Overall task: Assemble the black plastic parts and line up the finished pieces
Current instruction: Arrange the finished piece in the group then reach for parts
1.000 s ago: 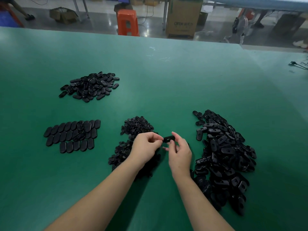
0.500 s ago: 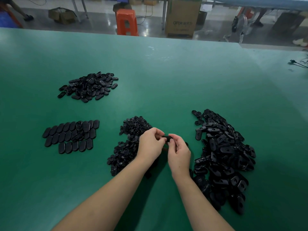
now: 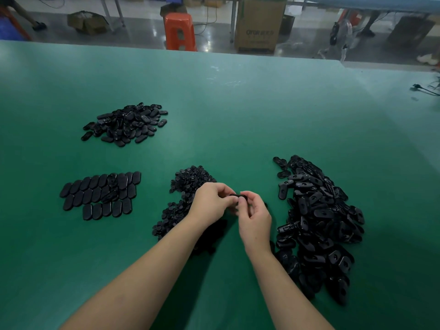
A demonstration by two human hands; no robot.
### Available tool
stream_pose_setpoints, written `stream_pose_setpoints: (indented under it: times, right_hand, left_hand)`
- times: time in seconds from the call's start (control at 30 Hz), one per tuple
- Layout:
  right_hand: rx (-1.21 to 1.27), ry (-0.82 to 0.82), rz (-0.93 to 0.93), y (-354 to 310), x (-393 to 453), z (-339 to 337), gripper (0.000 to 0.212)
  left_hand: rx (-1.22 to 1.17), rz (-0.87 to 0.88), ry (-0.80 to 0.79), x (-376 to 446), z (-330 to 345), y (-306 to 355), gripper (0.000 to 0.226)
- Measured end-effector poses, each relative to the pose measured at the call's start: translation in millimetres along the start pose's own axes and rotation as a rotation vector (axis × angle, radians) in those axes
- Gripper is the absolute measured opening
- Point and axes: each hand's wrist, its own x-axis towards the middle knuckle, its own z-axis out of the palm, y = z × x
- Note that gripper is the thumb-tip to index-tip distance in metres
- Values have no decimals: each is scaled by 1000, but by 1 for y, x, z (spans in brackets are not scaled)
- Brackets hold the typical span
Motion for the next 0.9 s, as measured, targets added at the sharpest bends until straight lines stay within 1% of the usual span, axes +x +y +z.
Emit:
stream_pose_setpoints:
  times: [0.1,0.2,0.4,0.67,0.9]
  right_hand:
    - [-62,-20,-22,-1,0,1,17]
    - [-98,-15,-30,-1,1,1,20]
    - [-123,-15,-30,-1,2,2,20]
    - [-137,-37,-13,1,3,0,12]
    - [-146,-38,-30,0,1,-1,10]
  left_hand:
    - [-63,-30,-32,-1,-1,-3,6]
    - [-103,-62,-49,-2,0,-3,5]
    - [-135,-97,-30,-4,3,2,2]
    - [-15,-80,33,-4,6,1,1]
    - [31,-49,47,-6,8,2,7]
